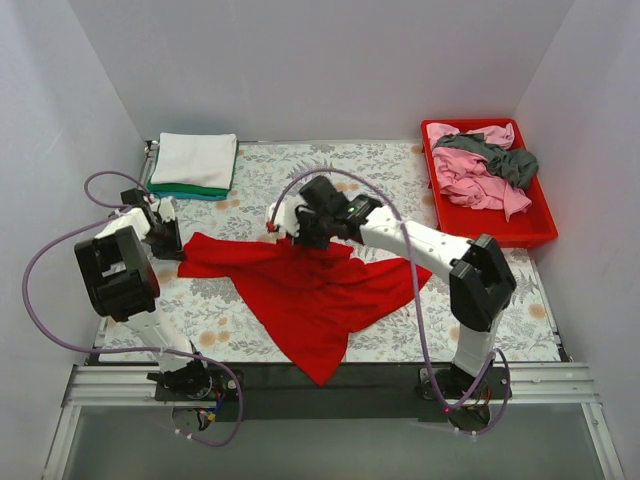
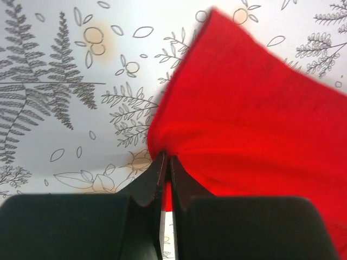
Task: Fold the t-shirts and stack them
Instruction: Flatten the tshirt out
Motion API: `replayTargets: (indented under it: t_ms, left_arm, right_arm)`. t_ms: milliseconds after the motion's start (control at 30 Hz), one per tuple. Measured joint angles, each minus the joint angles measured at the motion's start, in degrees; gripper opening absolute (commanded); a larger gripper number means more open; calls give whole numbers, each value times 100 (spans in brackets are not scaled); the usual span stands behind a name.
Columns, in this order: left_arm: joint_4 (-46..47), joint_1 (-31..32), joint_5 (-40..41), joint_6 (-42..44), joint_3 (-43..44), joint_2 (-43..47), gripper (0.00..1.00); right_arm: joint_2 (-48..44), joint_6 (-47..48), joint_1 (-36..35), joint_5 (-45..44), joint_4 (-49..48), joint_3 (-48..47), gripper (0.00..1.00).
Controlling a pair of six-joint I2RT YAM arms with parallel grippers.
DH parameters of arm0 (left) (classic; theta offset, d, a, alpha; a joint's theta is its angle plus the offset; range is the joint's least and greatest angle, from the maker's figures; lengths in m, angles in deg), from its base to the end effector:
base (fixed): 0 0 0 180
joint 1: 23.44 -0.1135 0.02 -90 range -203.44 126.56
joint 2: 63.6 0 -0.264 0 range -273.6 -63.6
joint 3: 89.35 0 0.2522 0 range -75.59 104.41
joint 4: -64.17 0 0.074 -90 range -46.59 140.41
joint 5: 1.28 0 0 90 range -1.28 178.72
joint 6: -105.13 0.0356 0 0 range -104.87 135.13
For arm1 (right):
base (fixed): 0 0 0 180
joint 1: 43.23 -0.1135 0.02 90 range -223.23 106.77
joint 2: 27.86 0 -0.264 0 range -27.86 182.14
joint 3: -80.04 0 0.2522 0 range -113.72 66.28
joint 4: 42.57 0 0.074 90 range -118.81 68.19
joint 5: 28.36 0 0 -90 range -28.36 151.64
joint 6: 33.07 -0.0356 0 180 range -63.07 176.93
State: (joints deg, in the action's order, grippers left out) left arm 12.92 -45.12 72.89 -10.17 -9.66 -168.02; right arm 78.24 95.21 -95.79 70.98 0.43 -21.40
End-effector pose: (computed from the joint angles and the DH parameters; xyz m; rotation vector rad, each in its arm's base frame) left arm 0.3205 0.1170 0.1587 -1.1022 2.6595 -0.4112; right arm 0.2496 0.3355 0.2660 -1.7702 1.6374 0.3114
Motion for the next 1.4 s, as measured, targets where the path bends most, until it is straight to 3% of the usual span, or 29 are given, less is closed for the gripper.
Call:
replayTargets:
  t_ms: [200, 300, 333, 633, 733, 900, 967, 1000, 1067, 1167, 1267, 1400]
  left_arm:
    - [-24, -278, 118, 190, -219, 216, 0]
    - [-138, -518, 308, 374, -304, 356, 0]
    - [-186, -603, 321, 437, -317, 398, 0]
    - [-367, -767, 498, 758, -299, 693, 0]
    - [-374, -1012, 682, 938, -302, 767, 0]
    - [-348, -1504, 916, 1368, -601, 863, 0]
    - [-599, -1670, 664, 1655, -656, 903, 20]
    - [-730, -1705, 444, 1818, -651, 968, 39]
    - [-1040, -1679, -144, 2072, -595, 1213, 51]
    - [-1147, -1172, -811, 2192, -345, 1818, 55]
    - [-702, -11, -981, 2068, -85, 2135, 56]
    - [-140, 1392, -1222, 1738, 293, 1613, 56]
  right_arm:
    - [-339, -417, 1193, 234, -68, -501, 1]
    - [-197, -592, 1685, 374, 20, -758, 6]
    - [-92, -649, 1792, 439, 46, -874, 1]
    - [787, -1010, 2131, 654, 234, -1130, 1]
    - [673, -929, 2461, 754, 275, -914, 1]
    - [-304, -457, 2887, 850, 507, 385, 1]
    - [-774, -251, 2874, 981, 693, 844, 1]
    - [-949, -175, 2833, 1067, 732, 975, 1]
    - [-1178, -46, 2774, 1233, 772, 1064, 1]
    - [-1224, 127, 2715, 1561, 728, 988, 3]
    - [-920, 225, 2717, 1786, 802, 634, 4]
    - [-319, 264, 2719, 2052, 791, -7, 4]
